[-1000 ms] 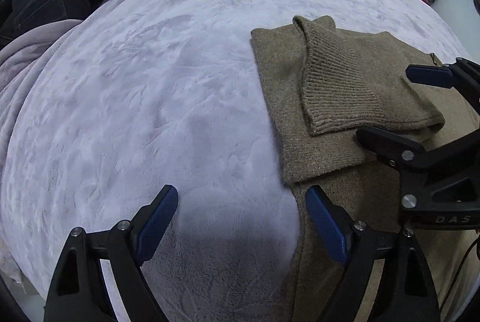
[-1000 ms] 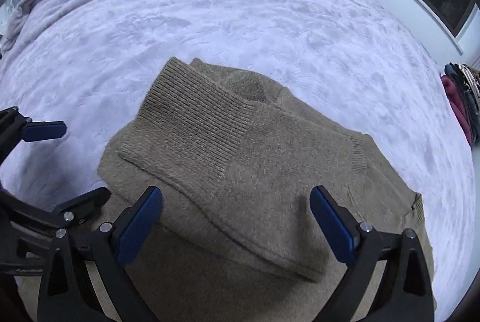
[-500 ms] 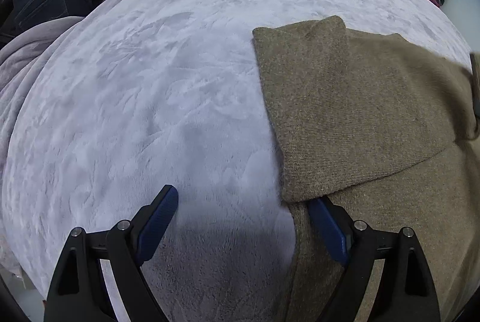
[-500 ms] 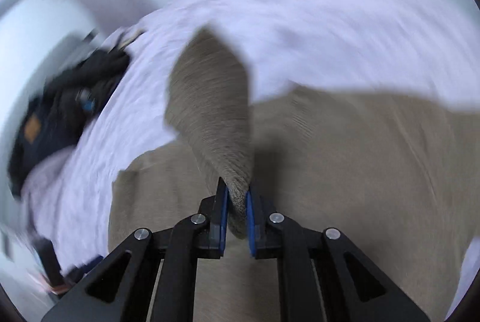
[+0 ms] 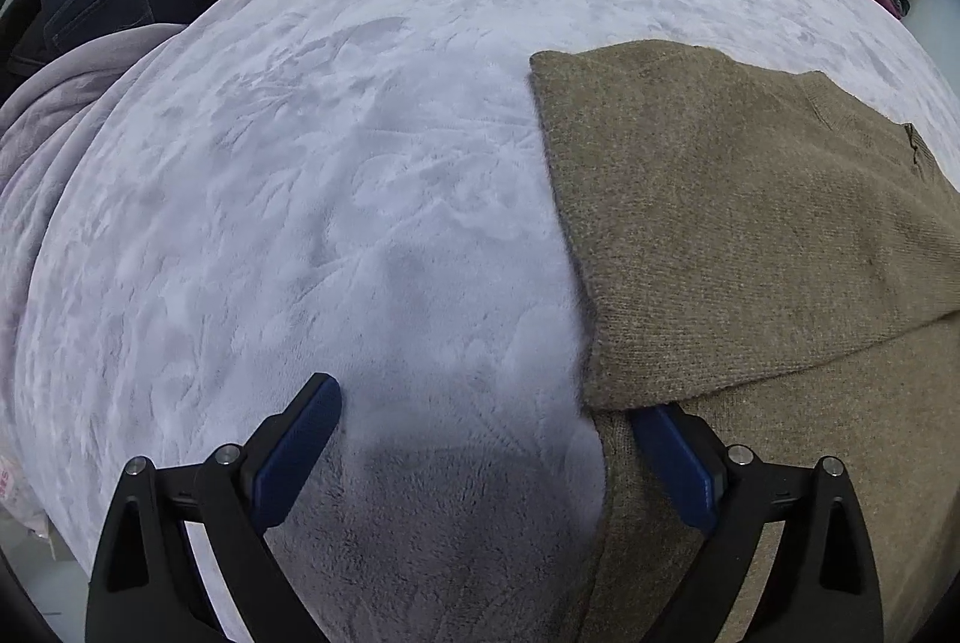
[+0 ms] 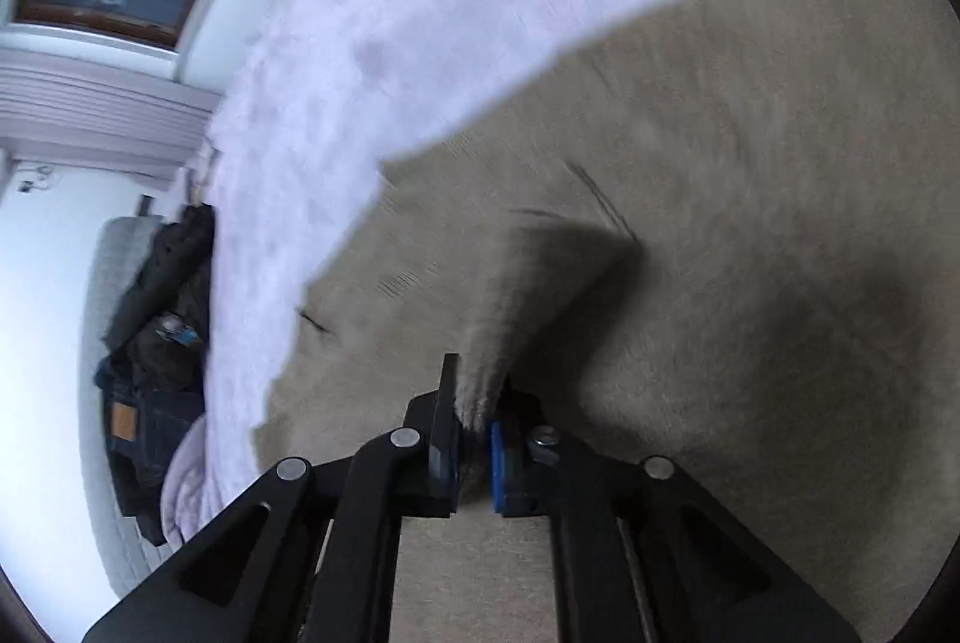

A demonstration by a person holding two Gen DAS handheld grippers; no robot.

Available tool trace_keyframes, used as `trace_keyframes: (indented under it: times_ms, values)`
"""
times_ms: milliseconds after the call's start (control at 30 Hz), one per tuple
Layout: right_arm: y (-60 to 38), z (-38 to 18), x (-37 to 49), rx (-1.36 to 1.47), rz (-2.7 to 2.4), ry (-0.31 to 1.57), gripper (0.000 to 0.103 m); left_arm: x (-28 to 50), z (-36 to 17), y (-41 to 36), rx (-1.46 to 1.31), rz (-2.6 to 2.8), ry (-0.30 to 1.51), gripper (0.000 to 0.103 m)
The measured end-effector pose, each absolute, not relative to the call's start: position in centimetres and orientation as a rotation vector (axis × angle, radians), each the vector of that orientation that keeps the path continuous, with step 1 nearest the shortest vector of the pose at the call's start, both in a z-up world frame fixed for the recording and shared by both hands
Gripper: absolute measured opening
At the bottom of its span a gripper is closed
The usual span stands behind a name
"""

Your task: Fold small clothes

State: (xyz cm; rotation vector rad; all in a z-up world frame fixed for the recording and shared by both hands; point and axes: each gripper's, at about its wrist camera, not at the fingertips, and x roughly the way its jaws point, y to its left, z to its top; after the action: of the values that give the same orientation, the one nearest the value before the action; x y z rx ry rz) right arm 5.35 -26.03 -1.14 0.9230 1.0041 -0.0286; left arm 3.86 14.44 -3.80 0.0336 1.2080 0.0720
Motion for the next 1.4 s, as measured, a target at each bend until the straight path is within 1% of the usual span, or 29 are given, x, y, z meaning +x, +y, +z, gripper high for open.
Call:
trace_keyframes:
  times_ms: [67, 100, 233, 300, 367, 467, 600, 700, 833, 900, 933, 967, 1000, 1033, 1100, 1133, 1200, 1267, 1333, 1367, 1400]
  values:
    - [-26.7, 1.2, 4.3, 0.841, 0.006, 0.924, 0.007, 3.9, -4.0, 14.4, 0.039, 0.069, 1.204, 0.097]
    - [-27.2, 1.4, 3.9, 0.81, 0.011, 0.92, 0.007, 3.9, -4.2, 14.3, 0.039, 0.066, 1.204, 0.097]
    - [-29.4, -1.6, 2.7, 0.796, -0.057, 1.025, 0.01, 3.8, -4.1, 14.1, 0.055, 0.045, 1.206, 0.097]
    - [-29.8, -2.5, 2.1, 0.811, -0.059, 1.032, 0.01, 3.5, -3.4, 14.3, 0.075, 0.023, 1.209, 0.097]
    - [-29.7, -2.2, 1.6, 0.809, -0.065, 1.018, 0.014, 3.0, -2.5, 14.7, 0.087, 0.007, 1.218, 0.097]
    - [-29.9, -1.8, 1.2, 0.808, -0.07, 1.029, 0.023, 2.5, -0.7, 15.6, 0.065, -0.01, 1.215, 0.097]
    - [-30.1, -1.1, 0.4, 0.808, -0.079, 1.026, 0.043, 4.3, 1.5, 15.0, 0.014, -0.059, 1.168, 0.097]
    - [-29.8, -0.9, 0.0, 0.798, -0.079, 1.034, 0.043, 7.6, 0.7, 12.7, -0.018, -0.128, 1.187, 0.097]
    - [-29.6, -1.1, -0.5, 0.806, -0.065, 1.044, 0.043, 12.4, -1.7, 12.1, -0.134, -0.212, 1.226, 0.096]
    - [-29.6, -1.2, -0.7, 0.803, -0.053, 1.048, 0.043, 13.6, -2.7, 12.0, -0.176, -0.238, 1.254, 0.067]
    - [-29.6, -1.3, -0.8, 0.798, -0.048, 1.052, 0.043, 14.0, -3.2, 12.0, -0.191, -0.257, 1.283, 0.042]
    - [-29.6, -1.4, -0.8, 0.798, -0.044, 1.056, 0.043, 14.0, -3.3, 11.8, -0.206, -0.271, 1.296, 0.031]
    - [-29.6, -1.4, -0.9, 0.801, -0.04, 1.058, 0.043, 13.8, -2.8, 11.7, -0.196, -0.269, 1.279, 0.026]
    - [-29.6, -1.2, -0.8, 0.801, -0.034, 1.059, 0.043, 13.5, -2.2, 11.5, -0.16, -0.261, 1.253, 0.016]
    - [-29.4, -0.8, -0.7, 0.792, -0.02, 1.046, 0.043, 13.0, -1.6, 11.6, -0.102, -0.226, 1.21, 0.015]
    - [-29.3, -0.7, -0.5, 0.783, -0.015, 1.043, 0.043, 13.1, -2.1, 12.0, -0.092, -0.199, 1.218, 0.015]
    - [-29.3, -1.0, -0.2, 0.762, -0.027, 1.054, 0.043, 13.4, -3.3, 13.4, -0.148, -0.191, 1.247, 0.015]
    - [-29.6, -1.8, 0.0, 0.779, -0.032, 1.066, 0.043, 13.3, -3.3, 14.1, -0.202, -0.189, 1.236, 0.016]
    - [-29.7, -1.9, -0.1, 0.792, -0.028, 1.061, 0.043, 12.8, -2.5, 13.7, -0.153, -0.146, 1.218, 0.016]
    - [-29.7, -1.7, -0.2, 0.788, -0.022, 1.059, 0.043, 12.4, -2.1, 13.0, -0.085, -0.115, 1.213, 0.027]
    - [-29.6, -1.5, -0.3, 0.779, -0.017, 1.062, 0.043, 12.1, -1.7, 12.3, -0.021, -0.082, 1.204, 0.041]
